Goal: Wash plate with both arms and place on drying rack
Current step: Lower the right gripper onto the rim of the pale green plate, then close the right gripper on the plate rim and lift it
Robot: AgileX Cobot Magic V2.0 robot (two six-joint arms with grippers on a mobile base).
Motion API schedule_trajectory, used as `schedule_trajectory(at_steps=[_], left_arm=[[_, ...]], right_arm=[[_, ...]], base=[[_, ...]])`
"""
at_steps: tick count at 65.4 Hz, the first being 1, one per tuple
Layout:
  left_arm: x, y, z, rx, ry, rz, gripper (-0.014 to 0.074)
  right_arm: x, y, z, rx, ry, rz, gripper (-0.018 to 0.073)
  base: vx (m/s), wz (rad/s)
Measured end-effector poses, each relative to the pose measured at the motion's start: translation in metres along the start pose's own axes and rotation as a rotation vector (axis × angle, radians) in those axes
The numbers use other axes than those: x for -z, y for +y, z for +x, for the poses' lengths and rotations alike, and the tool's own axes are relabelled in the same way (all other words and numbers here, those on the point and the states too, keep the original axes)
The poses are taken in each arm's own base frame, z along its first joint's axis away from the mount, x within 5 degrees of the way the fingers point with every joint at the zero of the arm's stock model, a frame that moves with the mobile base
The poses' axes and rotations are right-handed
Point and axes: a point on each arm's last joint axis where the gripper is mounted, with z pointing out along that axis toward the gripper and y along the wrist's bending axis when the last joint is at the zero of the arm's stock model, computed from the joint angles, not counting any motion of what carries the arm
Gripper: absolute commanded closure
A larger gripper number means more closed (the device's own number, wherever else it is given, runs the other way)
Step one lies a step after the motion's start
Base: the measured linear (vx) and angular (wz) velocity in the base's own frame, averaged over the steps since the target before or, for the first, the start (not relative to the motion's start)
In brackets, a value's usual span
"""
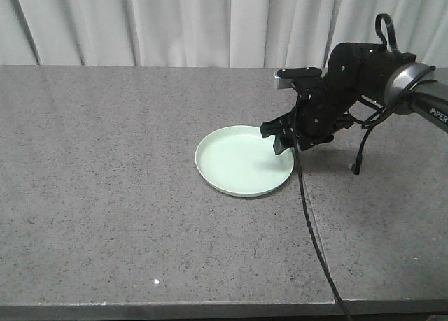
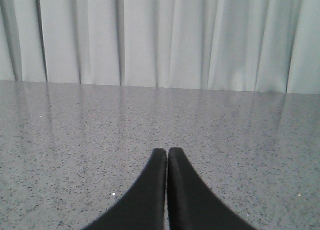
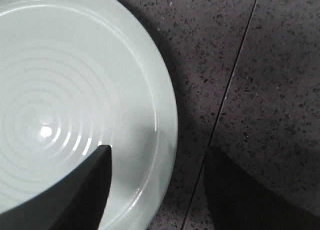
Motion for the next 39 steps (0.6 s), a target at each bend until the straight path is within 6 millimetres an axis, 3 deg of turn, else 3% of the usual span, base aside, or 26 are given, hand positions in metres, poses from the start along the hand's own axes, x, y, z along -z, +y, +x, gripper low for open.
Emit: schedule_trajectory(at_steps=[12, 39], left_arm=[[0.0, 0.0, 0.0, 0.0, 0.0, 0.0, 0.0603], [0.0, 0.0, 0.0, 0.0, 0.0, 0.0, 0.0603]], right_arm=[[-0.014, -0.001, 0.002, -0.011, 0.027, -0.009, 0.0216], [-0.019, -0.002, 0.002, -0.014, 0.034, -0.011, 0.0527]], base=[[0.0, 0.0], [0.0, 0.0]])
